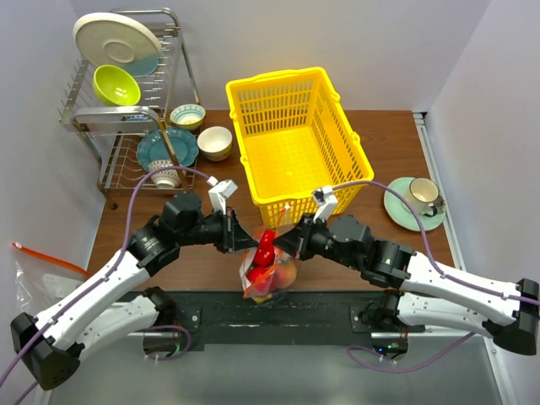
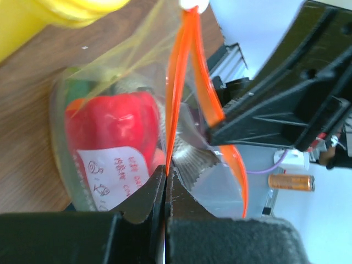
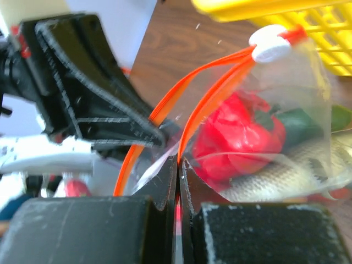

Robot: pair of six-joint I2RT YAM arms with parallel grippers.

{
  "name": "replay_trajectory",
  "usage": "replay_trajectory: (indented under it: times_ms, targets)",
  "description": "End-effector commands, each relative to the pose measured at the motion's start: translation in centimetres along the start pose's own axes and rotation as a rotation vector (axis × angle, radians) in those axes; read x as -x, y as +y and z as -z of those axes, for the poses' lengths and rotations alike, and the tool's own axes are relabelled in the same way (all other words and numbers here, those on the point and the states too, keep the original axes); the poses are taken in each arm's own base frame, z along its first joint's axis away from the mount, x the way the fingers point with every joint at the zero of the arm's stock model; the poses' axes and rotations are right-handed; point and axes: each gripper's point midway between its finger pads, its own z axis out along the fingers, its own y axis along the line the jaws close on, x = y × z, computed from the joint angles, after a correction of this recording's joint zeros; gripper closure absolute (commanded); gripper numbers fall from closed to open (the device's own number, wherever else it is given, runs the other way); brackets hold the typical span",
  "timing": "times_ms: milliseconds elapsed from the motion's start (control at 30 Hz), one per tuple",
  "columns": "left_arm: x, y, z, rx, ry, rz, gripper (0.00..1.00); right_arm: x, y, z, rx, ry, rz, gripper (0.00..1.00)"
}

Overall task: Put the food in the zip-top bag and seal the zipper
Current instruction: Zip the zipper food storage bag at the center of the board.

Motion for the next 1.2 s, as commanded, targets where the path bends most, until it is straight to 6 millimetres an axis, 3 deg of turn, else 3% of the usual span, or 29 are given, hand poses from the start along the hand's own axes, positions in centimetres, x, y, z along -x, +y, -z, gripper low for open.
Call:
replay_trajectory:
  times_ms: [0,167,333,567,633,733,900,1167]
  targets:
    - [1.6,-4.2,-0.6,-0.164,-0.020,-0.120,1.00,5.6,2.5,2.0,0.090,-0.268,-0.114,1.00]
    - [2.2,-4.9,-2.1,-0.150,0.013,-0.176,1.00,6.8,1.6,2.2,0.036,-0.328,-0.085,1.00]
    - [3.2,-3.2,-2.2,-0.033,-0.013,-0.194,1.00,6.7,1.6,0.7,0.008,-0.315,-0.038,0.91]
    - [3.6,-1.2,-1.4,0.099,-0.030,-0.200,1.00,6.3,1.9,-0.8,0.007,-0.293,-0.006,0.91]
    - [3.9,-1.2,-0.9,0.108,-0.055,-0.218,0.94,6.2,1.9,-1.0,0.007,-0.292,0.002,0.89]
    - [4.3,-1.2,-0.2,0.122,-0.086,-0.230,0.77,6.4,2.0,-1.0,0.003,-0.298,0.007,1.00]
    - [4.4,-1.7,0.1,0.100,-0.096,-0.241,0.59,6.5,1.4,-1.4,-0.029,-0.307,0.011,1.00]
    - [3.4,-2.5,-1.2,0.012,-0.048,-0.197,0.41,6.4,1.6,-2.2,-0.043,-0.293,0.005,1.00]
